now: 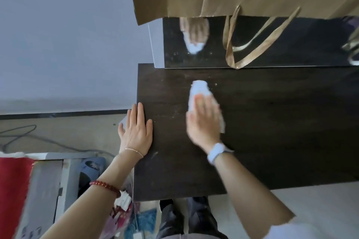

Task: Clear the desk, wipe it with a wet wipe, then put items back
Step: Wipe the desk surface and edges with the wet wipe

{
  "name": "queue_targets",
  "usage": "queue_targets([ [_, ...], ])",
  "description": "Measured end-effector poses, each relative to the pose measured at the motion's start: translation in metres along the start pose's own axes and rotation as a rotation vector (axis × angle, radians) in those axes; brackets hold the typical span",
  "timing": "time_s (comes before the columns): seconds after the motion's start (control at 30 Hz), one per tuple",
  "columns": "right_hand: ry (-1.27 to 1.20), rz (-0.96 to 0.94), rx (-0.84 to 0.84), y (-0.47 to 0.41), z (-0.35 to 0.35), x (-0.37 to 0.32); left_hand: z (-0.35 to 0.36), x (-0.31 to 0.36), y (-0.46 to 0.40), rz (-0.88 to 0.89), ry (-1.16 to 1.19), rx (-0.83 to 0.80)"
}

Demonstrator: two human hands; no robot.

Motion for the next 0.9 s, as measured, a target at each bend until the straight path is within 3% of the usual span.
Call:
queue_targets([
  [0.07,0.017,-0.296,-0.091,0.015,0.017,-0.046,-0.002,0.001,-0.01,-0.012,-0.028,0.0],
  [0.13,0.005,-0.433,-0.196,0.01,0.016,-0.043,-0.003,0.001,-0.014,-0.025,-0.05,0.001],
  [0.2,0.038,-0.309,-0.153,-0.014,0.005,0.005,-0.003,0.004,-0.013,-0.04,-0.021,0.025],
  [0.3,0.043,0.141,0.038,-0.038,-0.023,0.093,-0.002,0.006,-0.012,-0.047,-0.003,0.039],
  [0.37,-0.037,0.4,-0.053,-0.045,-0.021,0.109,-0.002,0.006,-0.013,-0.039,-0.013,0.043],
  [0.4,-0.062,0.431,-0.063,-0.049,-0.018,0.096,-0.001,0.006,-0.013,-0.04,-0.014,0.041],
  [0.43,-0.067,0.368,-0.058,-0.055,-0.015,0.071,-0.001,0.006,-0.014,-0.043,-0.014,0.038],
  [0.5,-0.064,0.071,-0.049,-0.065,0.002,-0.002,0.0,0.004,-0.014,-0.042,-0.024,0.032],
  [0.6,-0.077,-0.29,-0.185,-0.057,0.025,-0.09,0.001,0.001,-0.015,-0.037,-0.042,0.008],
  [0.67,-0.041,-0.404,-0.256,-0.062,0.029,-0.092,0.001,0.001,-0.015,-0.03,-0.055,0.01],
  [0.73,-0.032,-0.463,-0.204,-0.067,0.021,-0.064,0.001,0.001,-0.016,-0.032,-0.059,0.022],
  [0.83,0.01,-0.173,-0.002,-0.076,-0.005,0.019,0.0,0.001,-0.016,-0.033,-0.058,0.034],
  [0.9,0.014,0.098,0.008,-0.076,-0.015,0.061,0.0,0.001,-0.015,-0.036,-0.061,0.033],
])
Point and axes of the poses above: each hand's wrist, its own y-axis away from the middle knuckle, its own z-axis out of the palm, x = y × z, the point moved 7 cm from there along -y, towards the middle knuckle, and after that the axes turned 2 degrees about -y, right-handed, at the moved point
